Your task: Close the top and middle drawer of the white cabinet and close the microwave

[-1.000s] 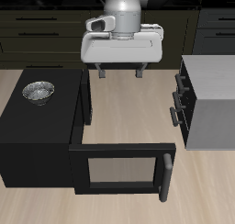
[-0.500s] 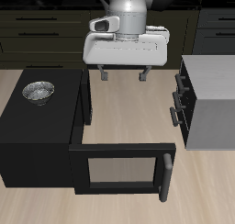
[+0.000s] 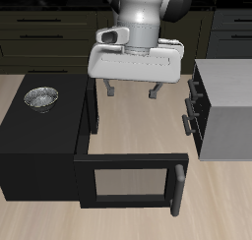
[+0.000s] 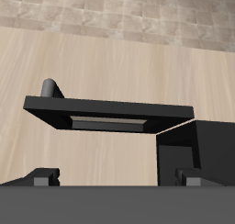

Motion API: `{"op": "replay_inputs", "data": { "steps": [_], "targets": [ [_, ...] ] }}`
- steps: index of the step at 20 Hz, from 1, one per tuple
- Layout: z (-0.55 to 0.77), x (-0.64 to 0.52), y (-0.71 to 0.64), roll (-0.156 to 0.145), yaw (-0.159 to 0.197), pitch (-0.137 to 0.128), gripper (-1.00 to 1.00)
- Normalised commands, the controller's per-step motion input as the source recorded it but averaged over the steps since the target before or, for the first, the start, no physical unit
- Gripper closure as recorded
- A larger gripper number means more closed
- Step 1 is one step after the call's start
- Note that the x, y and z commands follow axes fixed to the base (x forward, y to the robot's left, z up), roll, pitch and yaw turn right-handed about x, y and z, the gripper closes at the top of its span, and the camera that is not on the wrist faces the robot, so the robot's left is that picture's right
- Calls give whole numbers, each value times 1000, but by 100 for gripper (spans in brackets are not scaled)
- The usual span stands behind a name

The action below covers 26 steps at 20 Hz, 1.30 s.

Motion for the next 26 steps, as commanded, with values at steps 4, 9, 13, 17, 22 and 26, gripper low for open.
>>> {"op": "replay_inputs", "data": {
  "steps": [4, 9, 13, 17, 22, 26],
  "targets": [
    [-8, 153, 36, -15, -6, -12, -100],
    [42, 168, 104, 1, -26, -11, -100],
    [37, 197, -3, -25, -16, -18, -100],
    [1, 95, 101, 12, -4, -21, -100],
    [-59, 103, 86, -13, 1, -2, -100],
    [-6, 265, 95, -20, 4, -35, -100]
  ]
}}
